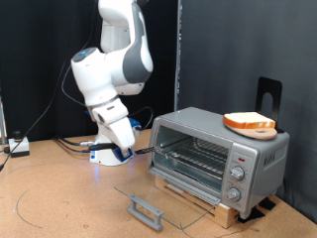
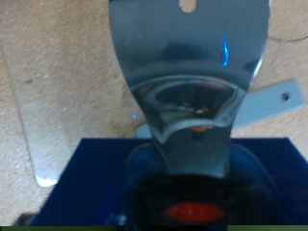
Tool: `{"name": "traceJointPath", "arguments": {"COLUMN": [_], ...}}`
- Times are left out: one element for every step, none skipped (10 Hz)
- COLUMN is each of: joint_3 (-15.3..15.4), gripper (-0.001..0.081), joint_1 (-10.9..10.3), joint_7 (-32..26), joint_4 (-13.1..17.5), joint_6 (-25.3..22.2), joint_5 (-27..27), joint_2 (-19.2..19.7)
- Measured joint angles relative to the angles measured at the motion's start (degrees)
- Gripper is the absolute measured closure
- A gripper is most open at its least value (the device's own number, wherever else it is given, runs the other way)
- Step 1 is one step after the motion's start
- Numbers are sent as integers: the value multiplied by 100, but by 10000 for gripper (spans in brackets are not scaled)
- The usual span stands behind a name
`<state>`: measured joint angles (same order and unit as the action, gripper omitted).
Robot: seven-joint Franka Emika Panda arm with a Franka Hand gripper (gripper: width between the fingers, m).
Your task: Make a piece of toast with the oven
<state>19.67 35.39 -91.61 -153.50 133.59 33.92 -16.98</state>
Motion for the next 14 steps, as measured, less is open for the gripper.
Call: {"name": "traceJointPath", "arguments": {"joint_3": [95, 137, 137, 146, 206, 260, 274, 292, 353, 461, 553, 541, 540, 589], "gripper": [410, 410, 410, 410, 410, 410, 410, 410, 410, 410, 410, 410, 410, 410], "joint_1": [-93, -152, -143, -148, -175, -259, -389, -526, -632, -707, -738, -737, -735, -746], "joint_7": [73, 139, 139, 256, 569, 715, 705, 659, 661, 748, 840, 840, 1172, 1656], "joint_4": [-34, -139, -139, -125, -87, -56, -48, -37, -19, 7, -13, -18, -22, -41], "joint_6": [14, 37, 14, -61, -172, -284, -318, -298, -219, -97, 4, -53, -155, -171], "joint_5": [120, 181, 176, 222, 307, 459, 645, 806, 884, 941, 949, 949, 1022, 1272], "joint_2": [-172, -373, -362, -367, -424, -544, -692, -838, -982, -1109, -1223, -1209, -1213, -1277]}}
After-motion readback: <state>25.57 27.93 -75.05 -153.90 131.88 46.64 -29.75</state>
